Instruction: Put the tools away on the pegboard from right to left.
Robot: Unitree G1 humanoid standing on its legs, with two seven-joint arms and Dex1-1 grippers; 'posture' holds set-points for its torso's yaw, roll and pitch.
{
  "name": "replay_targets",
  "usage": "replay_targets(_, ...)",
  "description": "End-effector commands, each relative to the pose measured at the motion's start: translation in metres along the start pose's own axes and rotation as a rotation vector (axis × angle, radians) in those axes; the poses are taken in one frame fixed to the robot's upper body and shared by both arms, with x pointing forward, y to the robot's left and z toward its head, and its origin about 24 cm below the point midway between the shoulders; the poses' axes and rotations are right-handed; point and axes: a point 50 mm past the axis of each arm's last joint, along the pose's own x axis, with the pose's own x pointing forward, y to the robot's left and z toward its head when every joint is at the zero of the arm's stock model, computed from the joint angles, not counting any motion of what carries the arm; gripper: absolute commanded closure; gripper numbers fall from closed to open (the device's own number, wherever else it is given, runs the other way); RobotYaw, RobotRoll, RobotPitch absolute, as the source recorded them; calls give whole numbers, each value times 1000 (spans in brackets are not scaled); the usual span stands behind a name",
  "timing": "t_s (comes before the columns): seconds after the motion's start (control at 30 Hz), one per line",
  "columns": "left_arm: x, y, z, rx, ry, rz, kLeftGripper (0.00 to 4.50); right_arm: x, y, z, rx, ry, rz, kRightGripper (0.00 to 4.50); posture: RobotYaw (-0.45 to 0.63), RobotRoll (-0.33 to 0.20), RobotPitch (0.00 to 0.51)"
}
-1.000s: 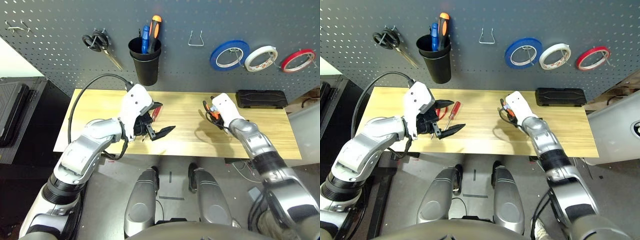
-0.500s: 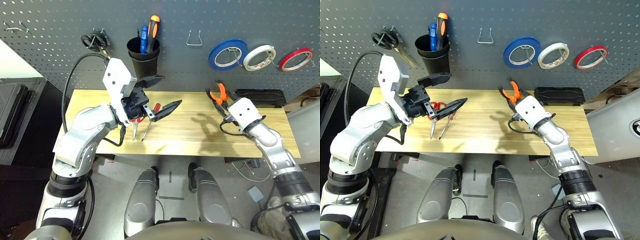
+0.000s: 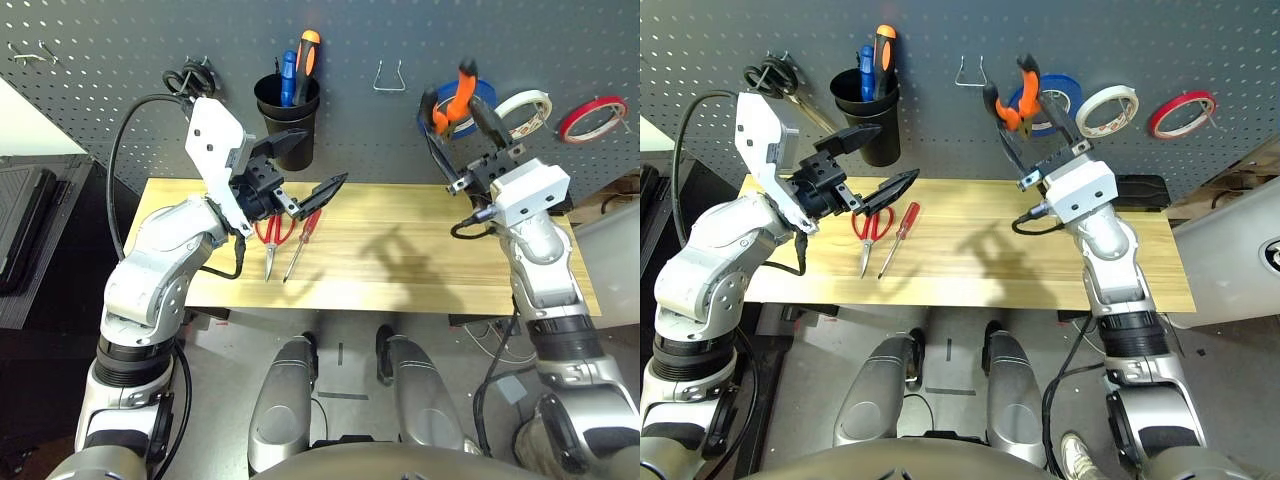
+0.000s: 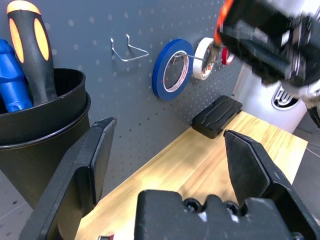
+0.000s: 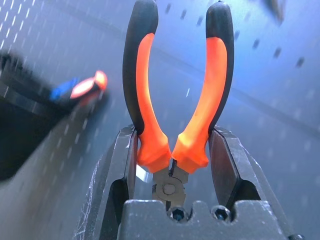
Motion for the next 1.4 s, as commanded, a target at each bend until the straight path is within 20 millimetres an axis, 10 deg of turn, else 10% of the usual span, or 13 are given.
replay_targets(0.03, 2, -2, -3, 12, 12, -13, 0, 22, -1, 13, 10, -87, -56, 2266, 140, 0, 237)
replay_targets(0.5, 5, -3, -6, 18, 15, -4, 0, 83, 4, -10, 188, -13, -224, 2266, 168, 0, 241)
replay_targets(0.9, 3, -4, -8, 20, 26, 17, 0, 84, 10, -35, 281, 95, -271, 2266, 195, 0, 250)
replay_targets(1.4, 5, -4, -10, 20, 31, 15, 0, 88, 18, -17, 227, -34, -197, 2266, 189, 0, 247)
